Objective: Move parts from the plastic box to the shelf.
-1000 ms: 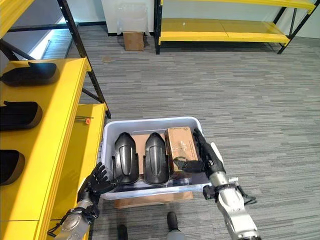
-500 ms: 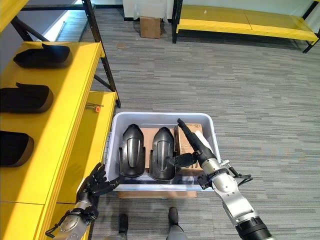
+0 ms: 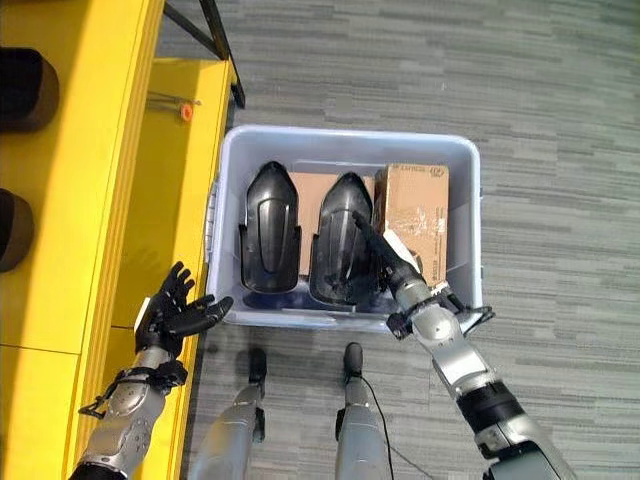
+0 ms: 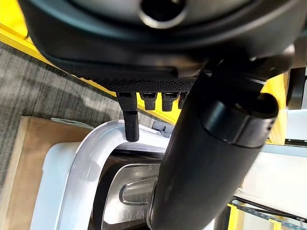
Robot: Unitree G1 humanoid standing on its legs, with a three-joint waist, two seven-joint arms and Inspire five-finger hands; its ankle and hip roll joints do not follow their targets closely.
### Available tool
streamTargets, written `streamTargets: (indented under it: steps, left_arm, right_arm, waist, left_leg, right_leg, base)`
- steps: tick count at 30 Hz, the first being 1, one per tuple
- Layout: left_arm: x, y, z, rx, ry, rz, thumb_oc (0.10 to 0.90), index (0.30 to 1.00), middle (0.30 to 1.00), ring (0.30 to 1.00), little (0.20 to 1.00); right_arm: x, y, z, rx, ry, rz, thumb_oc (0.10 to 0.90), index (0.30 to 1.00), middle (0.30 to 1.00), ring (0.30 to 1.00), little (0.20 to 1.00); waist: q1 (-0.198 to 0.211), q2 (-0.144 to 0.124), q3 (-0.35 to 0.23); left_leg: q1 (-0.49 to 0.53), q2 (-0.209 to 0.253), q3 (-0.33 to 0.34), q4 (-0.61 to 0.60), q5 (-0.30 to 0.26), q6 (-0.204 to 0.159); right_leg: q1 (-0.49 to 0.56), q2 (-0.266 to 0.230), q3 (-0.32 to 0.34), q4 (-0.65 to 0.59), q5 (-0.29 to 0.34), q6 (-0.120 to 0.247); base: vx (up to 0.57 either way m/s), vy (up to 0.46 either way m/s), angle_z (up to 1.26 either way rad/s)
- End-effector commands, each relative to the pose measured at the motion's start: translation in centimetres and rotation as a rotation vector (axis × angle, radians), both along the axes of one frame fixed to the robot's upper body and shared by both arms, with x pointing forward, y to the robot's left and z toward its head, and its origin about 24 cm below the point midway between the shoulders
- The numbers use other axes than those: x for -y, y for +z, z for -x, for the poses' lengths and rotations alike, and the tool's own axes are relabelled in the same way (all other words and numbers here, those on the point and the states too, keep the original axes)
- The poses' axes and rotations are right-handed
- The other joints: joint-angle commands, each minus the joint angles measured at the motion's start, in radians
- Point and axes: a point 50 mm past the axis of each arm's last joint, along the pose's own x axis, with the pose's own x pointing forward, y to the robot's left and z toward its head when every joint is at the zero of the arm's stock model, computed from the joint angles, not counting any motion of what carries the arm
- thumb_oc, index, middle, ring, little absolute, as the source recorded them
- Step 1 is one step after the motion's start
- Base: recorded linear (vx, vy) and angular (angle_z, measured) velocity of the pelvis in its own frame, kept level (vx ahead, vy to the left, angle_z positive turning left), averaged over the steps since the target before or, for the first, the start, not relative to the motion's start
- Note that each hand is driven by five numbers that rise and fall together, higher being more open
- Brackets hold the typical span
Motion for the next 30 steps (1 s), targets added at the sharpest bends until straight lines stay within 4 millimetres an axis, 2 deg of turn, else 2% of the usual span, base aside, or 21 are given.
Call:
streamTargets:
  steps: [1, 6, 18, 24, 30]
  left_arm:
    - [1.1, -1.5, 1.4, -0.057, -0.048, 0.011, 0.9, 1.0, 1.0, 1.0, 1.0]
    - [1.2, -1.2, 1.0, -0.046, -0.04, 0.021, 0.9, 1.0, 1.0, 1.0, 1.0]
    - [1.7, -0.2, -0.1, -0.002, -0.03, 0.036, 0.9, 1.0, 1.0, 1.0, 1.0]
    - [1.8, 0.6, -0.6, 0.032, -0.034, 0.037, 0.9, 1.0, 1.0, 1.0, 1.0]
    - [2.0, 1.0, -0.8, 0.047, -0.035, 0.045, 0.9, 1.0, 1.0, 1.0, 1.0]
  right_arm:
    - [-0.4, 4.8, -0.4, 0.213, 0.035, 0.119, 0.9, 1.0, 1.0, 1.0, 1.0]
    - [-0.5, 6.8, -1.3, 0.267, 0.021, 0.17, 0.9, 1.0, 1.0, 1.0, 1.0]
    - [-1.0, 9.3, -2.4, 0.324, 0.018, 0.248, 0.9, 1.0, 1.0, 1.0, 1.0]
    - [-0.1, 11.6, -3.4, 0.344, -0.028, 0.31, 0.9, 1.0, 1.0, 1.0, 1.0]
    - [0.1, 12.8, -4.0, 0.357, -0.063, 0.33, 0.9, 1.0, 1.0, 1.0, 1.0]
  waist:
    - [-0.015, -0.034, -0.066]
    - [-0.014, -0.039, -0.047]
    - [-0.011, -0.047, -0.01]
    - [-0.002, -0.045, 0.009]
    - [0.004, -0.042, 0.024]
  left_leg:
    - [-0.06, 0.064, 0.009, 0.107, -0.032, -0.02]
    - [-0.088, 0.066, 0.006, 0.118, -0.033, -0.019]
    - [-0.132, 0.056, 0.003, 0.126, -0.037, -0.014]
    - [-0.158, 0.047, -0.003, 0.121, -0.033, -0.013]
    - [-0.172, 0.043, -0.003, 0.111, -0.027, -0.012]
  right_leg:
    - [0.046, -0.068, 0.007, 0.169, -0.18, 0.048]
    - [0.014, -0.062, 0.012, 0.184, -0.182, 0.045]
    - [-0.017, -0.06, 0.009, 0.185, -0.182, 0.044]
    - [-0.031, -0.068, 0.003, 0.176, -0.174, 0.047]
    - [-0.043, -0.066, -0.001, 0.171, -0.17, 0.047]
  base:
    - [-0.07, 0.005, 0.04]
    - [-0.02, -0.006, 0.01]
    - [0.0, 0.0, 0.0]
    - [0.0, 0.002, 0.03]
    - [0.0, 0.0, 0.0]
